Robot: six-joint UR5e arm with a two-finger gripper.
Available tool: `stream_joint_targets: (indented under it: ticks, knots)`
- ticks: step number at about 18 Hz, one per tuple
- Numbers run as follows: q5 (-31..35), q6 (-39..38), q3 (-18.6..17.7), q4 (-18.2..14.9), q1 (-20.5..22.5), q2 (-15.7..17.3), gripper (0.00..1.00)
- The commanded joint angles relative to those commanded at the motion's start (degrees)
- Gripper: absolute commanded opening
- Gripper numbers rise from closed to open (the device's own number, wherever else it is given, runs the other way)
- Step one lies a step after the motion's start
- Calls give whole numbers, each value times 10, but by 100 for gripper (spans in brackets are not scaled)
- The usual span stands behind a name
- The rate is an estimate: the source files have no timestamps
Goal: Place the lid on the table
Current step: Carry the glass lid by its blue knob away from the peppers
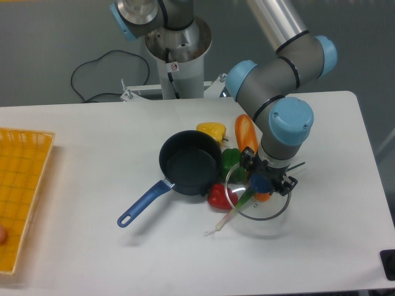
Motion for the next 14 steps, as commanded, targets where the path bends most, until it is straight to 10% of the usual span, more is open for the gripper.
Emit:
stream_joint_targets:
  ticks: [14]
  knots:
    - [5, 25, 40, 5, 24, -43, 59]
